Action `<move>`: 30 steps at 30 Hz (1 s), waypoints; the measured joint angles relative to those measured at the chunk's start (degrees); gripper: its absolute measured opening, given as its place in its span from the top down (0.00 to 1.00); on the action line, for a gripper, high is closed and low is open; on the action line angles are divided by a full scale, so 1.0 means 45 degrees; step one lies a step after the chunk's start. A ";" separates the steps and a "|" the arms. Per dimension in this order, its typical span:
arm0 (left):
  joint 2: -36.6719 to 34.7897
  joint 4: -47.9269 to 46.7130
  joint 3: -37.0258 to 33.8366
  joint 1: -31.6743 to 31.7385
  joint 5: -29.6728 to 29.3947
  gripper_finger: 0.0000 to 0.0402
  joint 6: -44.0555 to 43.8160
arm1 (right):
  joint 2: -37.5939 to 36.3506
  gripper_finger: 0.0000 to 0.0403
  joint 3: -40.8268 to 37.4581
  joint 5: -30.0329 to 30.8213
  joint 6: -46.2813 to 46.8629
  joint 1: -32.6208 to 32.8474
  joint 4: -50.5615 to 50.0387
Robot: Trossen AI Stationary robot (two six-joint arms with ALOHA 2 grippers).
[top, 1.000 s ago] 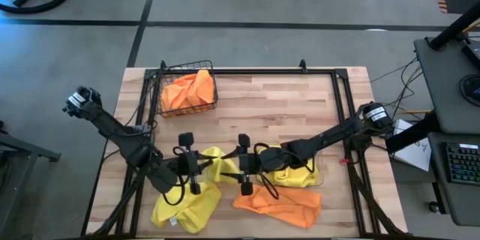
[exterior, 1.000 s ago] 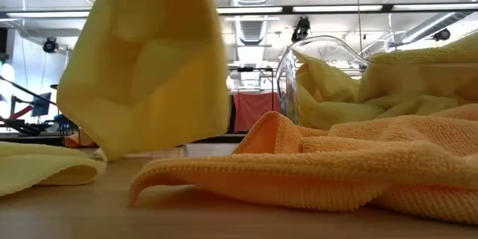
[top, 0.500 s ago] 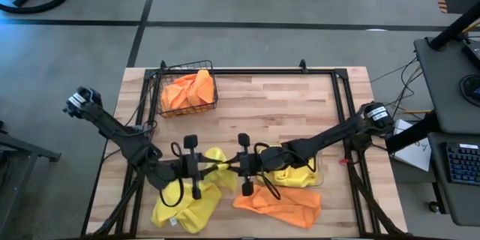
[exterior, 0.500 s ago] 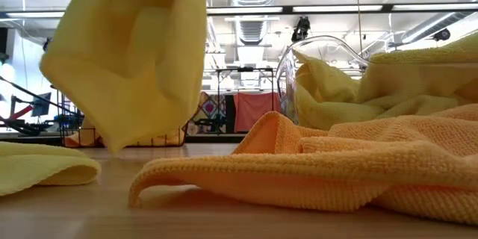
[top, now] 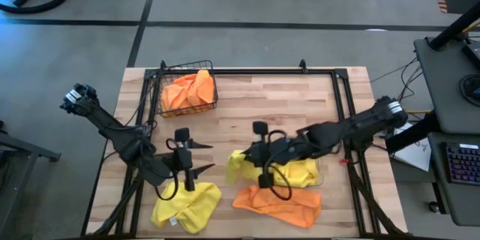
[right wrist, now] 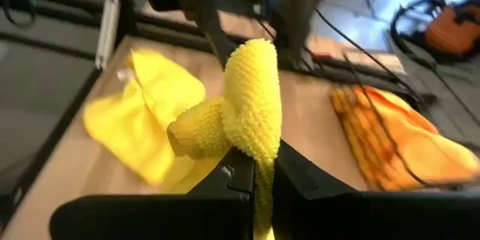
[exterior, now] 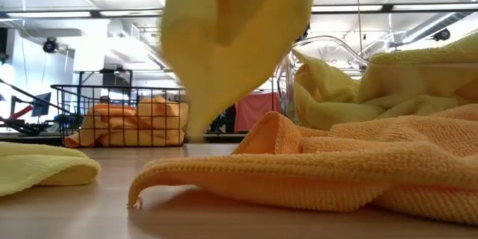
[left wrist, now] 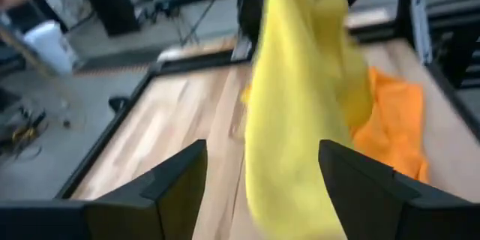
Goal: Sort microfiber towel by color & place in baskets
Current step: Put the yellow towel into the transparent bin
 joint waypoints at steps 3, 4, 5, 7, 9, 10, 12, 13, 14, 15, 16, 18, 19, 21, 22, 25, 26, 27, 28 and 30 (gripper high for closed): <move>0.0078 -0.1416 0.0000 0.0066 -0.0010 0.40 -0.1189 | -0.0477 0.98 0.1052 0.0082 0.0622 0.0043 -0.1850; 0.0174 -0.1809 0.0000 0.0103 -0.0020 0.40 -0.1600 | -0.0626 0.98 0.1372 0.0106 0.0973 0.0048 -0.2711; 0.0268 -0.2181 0.0000 0.0121 -0.0005 0.40 -0.2026 | -0.0750 0.98 0.1696 0.0123 0.1380 0.0045 -0.3649; 0.0483 -0.2995 -0.0024 0.0123 0.0048 0.41 -0.2843 | -0.0975 0.98 0.2134 0.0339 0.2247 0.0029 -0.5253; 0.0719 -0.3444 -0.0024 0.0118 0.0294 0.42 -0.3455 | -0.1114 0.98 0.2288 0.0623 0.3080 0.0019 -0.6814; 0.0855 -0.3740 -0.0029 0.0118 0.0555 0.42 -0.3615 | -0.1170 0.98 0.2323 0.0674 0.3485 0.0012 -0.7496; 0.1161 -0.3760 -0.0034 0.0143 0.1223 0.42 -0.3666 | -0.1347 0.98 0.2303 0.0674 0.4326 0.0009 -0.8730; 0.1307 -0.3781 -0.0034 0.0143 0.1502 0.42 -0.3616 | -0.1462 0.98 0.2213 0.0675 0.4777 0.0014 -0.9229; 0.1441 -0.3760 -0.0034 0.0148 0.1717 0.42 -0.3569 | -0.1585 0.98 0.2126 0.0671 0.5244 0.0019 -0.9687; 0.1588 -0.3721 -0.0034 0.0152 0.1774 0.42 -0.3518 | -0.1676 0.98 0.2042 0.0671 0.5677 0.0023 -1.0116; 0.1728 -0.3716 -0.0034 0.0152 0.1774 0.42 -0.3513 | -0.1728 0.98 0.1949 0.0666 0.6093 0.0039 -1.0542; 0.1955 -0.3747 -0.0039 0.0165 0.1789 0.42 -0.3508 | -0.1767 0.98 0.1769 0.0662 0.6887 0.0121 -1.1167; 0.2034 -0.3735 -0.0039 0.0190 0.1786 0.42 -0.3506 | -0.1771 0.98 0.1702 0.0559 0.7193 0.0178 -1.1478; 0.2169 -0.3766 -0.0039 0.0213 0.1784 0.42 -0.3489 | -0.1843 0.98 0.1600 -0.0101 0.7606 0.0282 -1.2071; 0.2235 -0.3803 -0.0039 0.0240 0.1784 0.42 -0.3483 | -0.1929 0.98 0.1565 -0.0500 0.7735 0.0346 -1.2319; 0.2356 -0.3914 -0.0039 0.0288 0.1784 0.42 -0.3430 | -0.2130 0.98 0.1525 -0.1020 0.8060 0.0497 -1.2876; 0.2380 -0.3910 -0.0039 0.0317 0.1784 0.42 -0.3425 | -0.2181 0.98 0.1525 -0.1015 0.8317 0.0505 -1.2997; 0.2398 -0.3914 -0.0039 0.0350 0.1784 0.42 -0.3425 | -0.2237 0.98 0.1525 -0.1010 0.8620 0.0501 -1.3180; 0.2399 -0.3914 -0.0039 0.0382 0.1784 0.42 -0.3425 | -0.2302 0.98 0.1515 -0.1007 0.8902 0.0500 -1.3424; 0.2399 -0.3902 -0.0039 0.0447 0.1780 0.42 -0.3425 | -0.2455 0.98 0.1506 -0.0871 0.9387 0.0500 -1.3906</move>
